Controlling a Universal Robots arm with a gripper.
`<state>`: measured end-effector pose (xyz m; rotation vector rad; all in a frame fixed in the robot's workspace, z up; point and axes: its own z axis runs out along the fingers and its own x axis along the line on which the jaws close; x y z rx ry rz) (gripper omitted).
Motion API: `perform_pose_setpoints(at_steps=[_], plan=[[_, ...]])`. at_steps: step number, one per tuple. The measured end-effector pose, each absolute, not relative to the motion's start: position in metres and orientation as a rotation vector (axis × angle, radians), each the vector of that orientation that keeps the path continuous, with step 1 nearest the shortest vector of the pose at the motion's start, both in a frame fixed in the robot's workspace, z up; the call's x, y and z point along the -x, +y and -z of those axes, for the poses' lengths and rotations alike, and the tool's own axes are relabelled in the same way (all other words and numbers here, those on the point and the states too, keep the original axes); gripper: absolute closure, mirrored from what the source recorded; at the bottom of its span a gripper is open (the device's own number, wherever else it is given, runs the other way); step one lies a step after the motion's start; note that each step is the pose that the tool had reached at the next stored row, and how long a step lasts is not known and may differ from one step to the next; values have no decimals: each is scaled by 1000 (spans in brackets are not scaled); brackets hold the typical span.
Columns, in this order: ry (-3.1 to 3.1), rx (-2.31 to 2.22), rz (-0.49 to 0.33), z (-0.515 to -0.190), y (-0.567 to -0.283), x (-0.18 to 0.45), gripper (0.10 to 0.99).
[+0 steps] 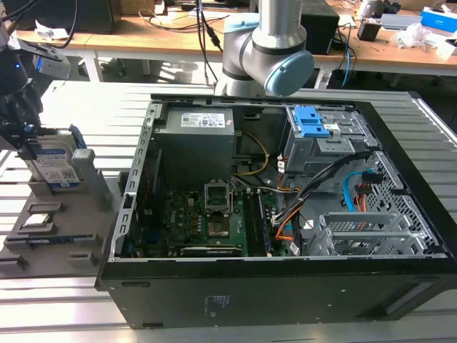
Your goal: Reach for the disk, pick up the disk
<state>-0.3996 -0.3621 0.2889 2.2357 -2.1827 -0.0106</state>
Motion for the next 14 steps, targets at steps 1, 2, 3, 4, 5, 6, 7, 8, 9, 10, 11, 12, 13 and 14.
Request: perform_pose_setpoints(at_steps=[1,2,3,4,5,6,7,8,9,10,11,12,13,14], plan=[[-2183,-2236,11,-289,-362,400,545],[-2183,-2236,11,-289,-362,400,557],[-2183,-2236,11,-289,-362,400,624],[-2183,-2236,10,-289,-362,400,624],[-2183,-2236,10,-289,-362,400,722],[-2183,-2236,10,-289,-362,400,722],[-2183,-2236,11,-289,-362,400,722],[-2183,-2236,11,-289,-362,400,722],[-2183,-2236,11,-289,-362,400,722],[-2183,-2236,11,-289,-362,400,722],[-2183,-2236,11,-289,-362,400,722],[-2183,-2236,11,-289,-362,400,722],[-2183,-2236,10,-288,-362,400,722],[-2183,-2236,11,-288,-362,400,722]])
